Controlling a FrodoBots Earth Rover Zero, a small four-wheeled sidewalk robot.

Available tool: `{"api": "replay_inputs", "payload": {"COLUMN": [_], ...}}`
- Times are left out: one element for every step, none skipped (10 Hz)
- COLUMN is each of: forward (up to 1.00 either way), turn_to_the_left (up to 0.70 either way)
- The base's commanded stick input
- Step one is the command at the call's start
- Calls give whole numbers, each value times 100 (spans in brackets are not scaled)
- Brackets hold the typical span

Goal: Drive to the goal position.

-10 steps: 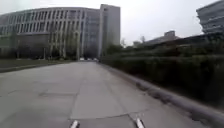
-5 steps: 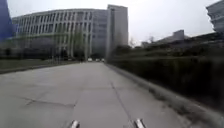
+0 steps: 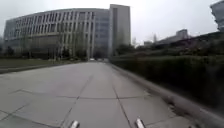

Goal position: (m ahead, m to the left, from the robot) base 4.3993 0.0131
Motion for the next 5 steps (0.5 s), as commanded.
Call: {"api": "replay_inputs", "payload": {"forward": [100,100,100,100,100], "turn_to_the_left": [2,2,2,2,2]}}
